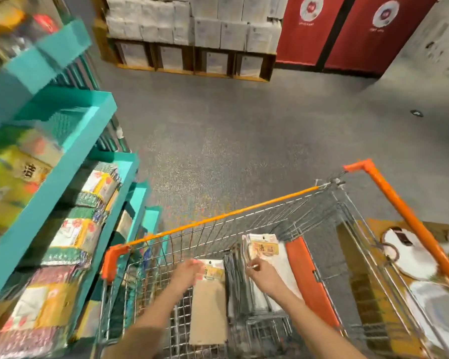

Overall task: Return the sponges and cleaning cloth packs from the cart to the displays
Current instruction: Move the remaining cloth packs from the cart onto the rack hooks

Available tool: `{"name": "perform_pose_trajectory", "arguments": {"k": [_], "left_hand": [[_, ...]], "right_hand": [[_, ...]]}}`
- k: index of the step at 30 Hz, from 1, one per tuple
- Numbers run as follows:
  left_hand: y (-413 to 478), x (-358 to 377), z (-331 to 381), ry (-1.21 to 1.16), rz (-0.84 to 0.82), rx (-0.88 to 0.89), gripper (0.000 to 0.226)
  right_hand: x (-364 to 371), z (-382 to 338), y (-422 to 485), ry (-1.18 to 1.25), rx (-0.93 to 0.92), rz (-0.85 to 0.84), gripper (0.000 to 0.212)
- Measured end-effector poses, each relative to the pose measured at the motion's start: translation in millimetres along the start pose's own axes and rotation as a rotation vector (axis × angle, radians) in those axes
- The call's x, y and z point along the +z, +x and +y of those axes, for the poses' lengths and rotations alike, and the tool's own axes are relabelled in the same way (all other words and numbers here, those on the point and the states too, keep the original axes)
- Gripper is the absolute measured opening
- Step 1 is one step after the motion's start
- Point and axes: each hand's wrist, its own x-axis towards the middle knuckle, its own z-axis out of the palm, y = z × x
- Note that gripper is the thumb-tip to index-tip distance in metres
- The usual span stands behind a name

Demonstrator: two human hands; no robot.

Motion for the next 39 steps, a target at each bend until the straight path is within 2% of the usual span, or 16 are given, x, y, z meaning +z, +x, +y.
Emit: {"name": "perform_pose_trajectory", "arguments": {"k": [4, 6, 10, 13, 15, 18, 21, 24, 28, 31, 35, 39], "left_hand": [[33.9, 7.4, -34.9, 0.022, 0.005, -0.133, 0.013], [48.3, 6.0, -47.4, 0.016, 0.014, -0.197, 0.009], [84.8, 4.9, -85.5, 0.151, 0.018, -0.221, 0.017], [108.4, 15.0, -103.1, 0.306, 0.029, -0.207, 0.014], [125.1, 22.7, -114.8, 0.315, 0.056, -0.231, 0.010], [152.3, 28.1, -149.1, 0.242, 0.051, -0.301, 0.026], [181.9, 33.7, -206.6, 0.292, 0.046, -0.354, 0.025], [185.6, 42.0, -209.3, 0.289, 0.142, -0.380, 0.029], [175.7, 59.1, -184.1, 0.313, 0.233, -0.452, 0.047], [171.6, 77.6, -182.2, 0.301, 0.262, -0.458, 0.046], [184.1, 88.4, -200.6, 0.115, 0.216, -0.482, 0.064], [188.3, 90.0, -199.8, 0.103, 0.245, -0.400, 0.048]], "right_hand": [[17.9, 27.7, 28.7, 0.054, 0.068, -0.008, 0.016], [17.0, 35.4, 41.9, 0.071, 0.086, 0.046, 0.021], [9.1, 53.1, 82.9, 0.096, 0.061, 0.181, 0.020], [2.6, 71.6, 119.7, 0.047, 0.001, 0.275, 0.017], [4.2, 89.8, 146.0, -0.030, -0.012, 0.309, 0.025], [4.3, 107.6, 168.8, -0.099, -0.025, 0.326, 0.039], [7.7, 123.1, 180.4, -0.061, -0.014, 0.270, 0.053], [8.8, 136.4, 186.5, -0.064, -0.010, 0.262, 0.068], [-2.3, 147.0, 201.4, -0.113, 0.031, 0.213, 0.087], [-4.5, 149.1, 204.2, -0.113, 0.015, 0.235, 0.082], [0.9, 145.4, 196.5, -0.107, -0.028, 0.286, 0.082], [-1.7, 139.8, 192.2, -0.113, -0.032, 0.339, 0.084]]}}
